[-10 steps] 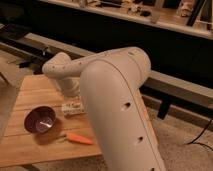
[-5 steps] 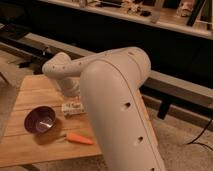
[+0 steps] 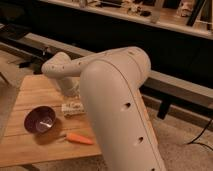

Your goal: Stand the bottle upright

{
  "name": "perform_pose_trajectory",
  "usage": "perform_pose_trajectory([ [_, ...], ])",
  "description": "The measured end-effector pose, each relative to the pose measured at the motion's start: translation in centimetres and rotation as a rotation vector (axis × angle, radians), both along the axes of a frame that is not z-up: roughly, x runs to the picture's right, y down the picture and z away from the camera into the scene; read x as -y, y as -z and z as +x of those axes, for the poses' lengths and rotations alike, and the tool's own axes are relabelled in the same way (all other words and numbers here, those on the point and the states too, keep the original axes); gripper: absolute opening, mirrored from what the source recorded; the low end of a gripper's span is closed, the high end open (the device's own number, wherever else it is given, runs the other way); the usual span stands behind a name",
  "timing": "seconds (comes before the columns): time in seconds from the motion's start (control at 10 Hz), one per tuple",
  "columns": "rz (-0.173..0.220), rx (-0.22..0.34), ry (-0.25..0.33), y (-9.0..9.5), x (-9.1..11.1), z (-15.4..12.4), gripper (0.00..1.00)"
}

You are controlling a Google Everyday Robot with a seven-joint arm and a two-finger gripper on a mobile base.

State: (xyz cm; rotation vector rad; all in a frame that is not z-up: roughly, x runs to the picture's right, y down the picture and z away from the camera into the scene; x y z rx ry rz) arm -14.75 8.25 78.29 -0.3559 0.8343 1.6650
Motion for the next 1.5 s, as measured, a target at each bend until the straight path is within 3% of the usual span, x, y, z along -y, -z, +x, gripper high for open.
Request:
perform_pose_trajectory([
  [1.5,0.006,0.005,-0.004,0.19,0.30,-0.16,0.80],
])
